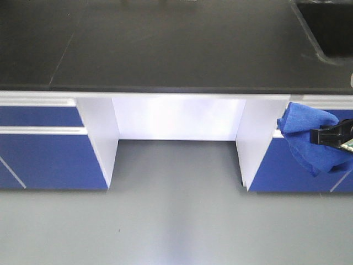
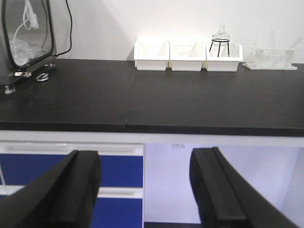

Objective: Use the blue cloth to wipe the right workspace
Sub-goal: 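Drive the base to the second bench holding the cloth in the right gripper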

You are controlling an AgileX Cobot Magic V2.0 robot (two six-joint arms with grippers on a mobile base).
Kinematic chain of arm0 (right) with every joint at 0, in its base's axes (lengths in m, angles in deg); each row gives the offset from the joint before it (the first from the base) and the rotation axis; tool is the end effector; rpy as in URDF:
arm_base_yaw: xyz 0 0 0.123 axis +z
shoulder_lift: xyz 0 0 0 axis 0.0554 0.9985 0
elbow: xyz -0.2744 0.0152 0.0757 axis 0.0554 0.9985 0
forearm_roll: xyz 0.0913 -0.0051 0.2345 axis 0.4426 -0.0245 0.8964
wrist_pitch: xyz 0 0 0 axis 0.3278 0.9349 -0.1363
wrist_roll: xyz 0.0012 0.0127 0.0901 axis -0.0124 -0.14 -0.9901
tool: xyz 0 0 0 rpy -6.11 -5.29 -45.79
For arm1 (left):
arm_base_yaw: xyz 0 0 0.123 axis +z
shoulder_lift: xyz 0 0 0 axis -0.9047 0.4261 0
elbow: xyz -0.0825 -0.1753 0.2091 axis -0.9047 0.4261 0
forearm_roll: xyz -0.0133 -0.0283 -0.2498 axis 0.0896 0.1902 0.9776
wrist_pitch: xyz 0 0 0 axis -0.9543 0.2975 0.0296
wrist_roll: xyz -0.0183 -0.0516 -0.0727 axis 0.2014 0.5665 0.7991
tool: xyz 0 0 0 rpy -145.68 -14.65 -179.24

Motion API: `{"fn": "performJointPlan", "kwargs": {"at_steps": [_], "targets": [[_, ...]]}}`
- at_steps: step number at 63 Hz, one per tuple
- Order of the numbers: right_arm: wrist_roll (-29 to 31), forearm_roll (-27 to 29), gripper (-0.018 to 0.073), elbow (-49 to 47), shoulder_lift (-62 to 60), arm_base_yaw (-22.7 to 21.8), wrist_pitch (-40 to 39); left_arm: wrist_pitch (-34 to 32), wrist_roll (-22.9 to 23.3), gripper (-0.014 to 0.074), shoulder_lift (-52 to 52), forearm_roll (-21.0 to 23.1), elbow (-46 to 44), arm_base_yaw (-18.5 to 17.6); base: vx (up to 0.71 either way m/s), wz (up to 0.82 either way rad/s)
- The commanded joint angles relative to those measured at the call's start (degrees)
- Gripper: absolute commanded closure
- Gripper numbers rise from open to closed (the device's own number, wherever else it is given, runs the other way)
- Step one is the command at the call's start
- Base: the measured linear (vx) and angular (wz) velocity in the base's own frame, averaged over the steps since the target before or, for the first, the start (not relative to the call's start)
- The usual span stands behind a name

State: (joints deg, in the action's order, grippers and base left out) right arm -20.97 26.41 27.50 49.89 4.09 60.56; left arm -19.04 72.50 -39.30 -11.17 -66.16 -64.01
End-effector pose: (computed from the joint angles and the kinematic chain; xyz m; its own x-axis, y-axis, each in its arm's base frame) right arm 0.1915 0.0104 0.2778 -0.7301 0.0093 -0.6833 -0.0563 0.9957 0.0737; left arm 0.0576 0.0012 0.1945 -0.0437 -0.0265 -0.9987 -0.0201 0.9995 -0.0256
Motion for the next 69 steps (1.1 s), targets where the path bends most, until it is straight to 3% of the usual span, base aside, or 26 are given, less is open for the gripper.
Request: {"fn": "performJointPlan", "kwargs": {"at_steps": [1, 42, 69], "targets": [[0.5, 0.4, 0.0561, -1.7, -0.9, 0.0, -3.3, -4.7, 0.3, 0.0074, 0.8, 0.2, 1.8, -0.1, -0.37, 0.02], [0.5, 0.4, 0.0559, -1.7, -0.9, 0.0, -2.7, -4.7, 0.3, 0.0074, 0.8, 0.2, 1.8, -0.1, -0.35, -0.01], [0.5, 0.4, 0.0559, -1.7, -0.9, 0.0, -2.7, -4.7, 0.3, 0.0074, 0.8, 0.2, 1.8, -0.1, -0.22, -0.35]]}}
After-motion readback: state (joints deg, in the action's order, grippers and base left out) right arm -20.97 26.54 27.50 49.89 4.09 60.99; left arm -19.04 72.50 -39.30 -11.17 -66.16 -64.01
